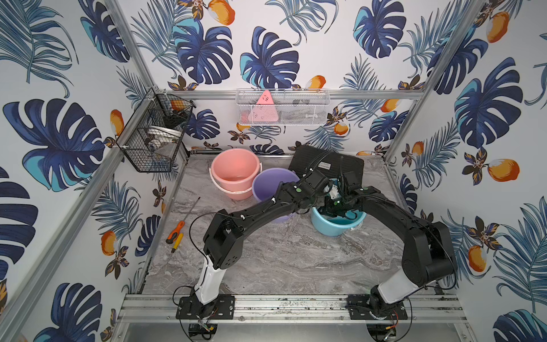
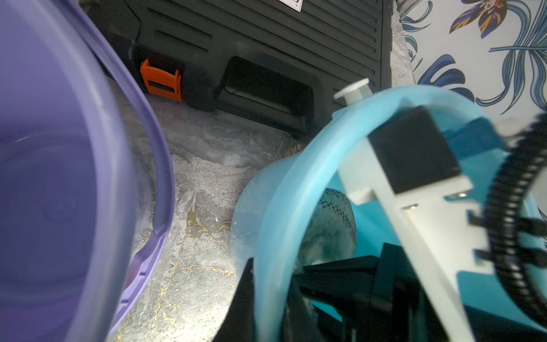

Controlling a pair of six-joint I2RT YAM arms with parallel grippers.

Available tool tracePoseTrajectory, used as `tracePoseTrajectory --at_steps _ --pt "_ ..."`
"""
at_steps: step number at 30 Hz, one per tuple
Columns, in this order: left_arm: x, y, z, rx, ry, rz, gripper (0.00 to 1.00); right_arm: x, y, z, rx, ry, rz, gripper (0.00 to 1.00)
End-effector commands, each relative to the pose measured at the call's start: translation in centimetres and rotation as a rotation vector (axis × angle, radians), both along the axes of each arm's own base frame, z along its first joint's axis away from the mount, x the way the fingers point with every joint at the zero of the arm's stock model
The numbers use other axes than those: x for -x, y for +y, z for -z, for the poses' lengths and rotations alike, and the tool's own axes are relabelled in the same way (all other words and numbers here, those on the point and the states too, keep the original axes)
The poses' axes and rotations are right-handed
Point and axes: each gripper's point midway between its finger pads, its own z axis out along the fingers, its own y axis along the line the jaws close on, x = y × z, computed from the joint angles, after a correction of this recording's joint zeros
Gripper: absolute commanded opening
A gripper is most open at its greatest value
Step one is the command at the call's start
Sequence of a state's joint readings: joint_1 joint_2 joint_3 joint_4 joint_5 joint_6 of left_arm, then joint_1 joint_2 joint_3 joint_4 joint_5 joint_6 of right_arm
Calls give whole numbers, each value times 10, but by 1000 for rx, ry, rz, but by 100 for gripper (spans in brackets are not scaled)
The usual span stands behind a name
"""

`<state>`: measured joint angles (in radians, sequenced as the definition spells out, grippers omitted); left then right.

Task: Wipe the inside of the bucket with a cloth
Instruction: Wipe the dirt from the inside of the bucket.

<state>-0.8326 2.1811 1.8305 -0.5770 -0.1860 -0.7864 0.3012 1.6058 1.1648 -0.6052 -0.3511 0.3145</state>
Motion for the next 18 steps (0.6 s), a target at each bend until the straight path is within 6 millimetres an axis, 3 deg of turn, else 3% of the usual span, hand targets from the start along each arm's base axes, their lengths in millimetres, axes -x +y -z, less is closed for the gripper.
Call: tracePoseTrajectory --at_steps 1,10,14,18 --pt "13 -6 4 6 35 62 0 -4 -57 10 321 -16 110 0" --pt "14 -6 3 2 40 73 0 -11 -109 19 604 -11 274 0" --pt "16 -6 5 4 46 81 0 -10 -125 42 703 47 299 0" --pt "18 -9 9 13 58 90 0 -6 -121 79 695 155 276 0"
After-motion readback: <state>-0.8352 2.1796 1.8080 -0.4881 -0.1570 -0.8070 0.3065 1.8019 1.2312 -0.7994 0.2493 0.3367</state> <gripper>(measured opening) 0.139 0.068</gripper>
